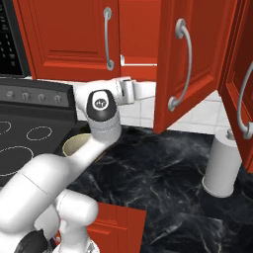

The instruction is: Open the cabinet and move the ladle to the pot. Then close the cabinet.

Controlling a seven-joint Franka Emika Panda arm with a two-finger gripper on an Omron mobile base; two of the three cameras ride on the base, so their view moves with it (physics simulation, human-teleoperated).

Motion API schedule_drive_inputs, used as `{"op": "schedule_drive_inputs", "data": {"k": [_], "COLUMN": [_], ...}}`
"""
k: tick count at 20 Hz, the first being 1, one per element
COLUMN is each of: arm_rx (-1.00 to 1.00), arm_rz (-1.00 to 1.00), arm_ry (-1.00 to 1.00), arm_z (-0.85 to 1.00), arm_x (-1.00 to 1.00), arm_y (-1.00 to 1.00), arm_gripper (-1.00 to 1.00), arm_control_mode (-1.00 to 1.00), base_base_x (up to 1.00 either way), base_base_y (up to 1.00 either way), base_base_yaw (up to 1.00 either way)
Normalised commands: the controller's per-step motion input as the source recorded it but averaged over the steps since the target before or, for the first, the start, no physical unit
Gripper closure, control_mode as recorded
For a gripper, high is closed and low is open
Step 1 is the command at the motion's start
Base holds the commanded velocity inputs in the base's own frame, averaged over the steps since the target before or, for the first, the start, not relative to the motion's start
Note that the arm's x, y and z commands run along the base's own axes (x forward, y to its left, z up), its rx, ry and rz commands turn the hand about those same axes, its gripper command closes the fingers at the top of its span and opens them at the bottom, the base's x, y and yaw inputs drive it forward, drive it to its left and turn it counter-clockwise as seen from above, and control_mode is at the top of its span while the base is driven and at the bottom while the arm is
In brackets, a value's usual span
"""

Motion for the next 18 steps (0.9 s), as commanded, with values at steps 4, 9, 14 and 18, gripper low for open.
{"op": "schedule_drive_inputs", "data": {"k": [4,9,14,18], "arm_rx": [-0.02,0.0,0.03,0.0], "arm_rz": [-0.18,-0.08,0.04,0.16], "arm_ry": [-0.05,-0.07,-0.06,-0.09], "arm_z": [0.0,0.0,0.18,0.34], "arm_x": [-0.03,-0.28,-0.42,-0.46], "arm_y": [-0.46,-0.15,0.48,0.91], "arm_gripper": [-1.0,-1.0,-1.0,-1.0], "arm_control_mode": [-1.0,-1.0,-1.0,-1.0], "base_base_x": [0.0,0.0,0.0,0.0], "base_base_y": [0.0,0.0,0.0,0.0], "base_base_yaw": [0.0,0.0,0.0,0.0]}}
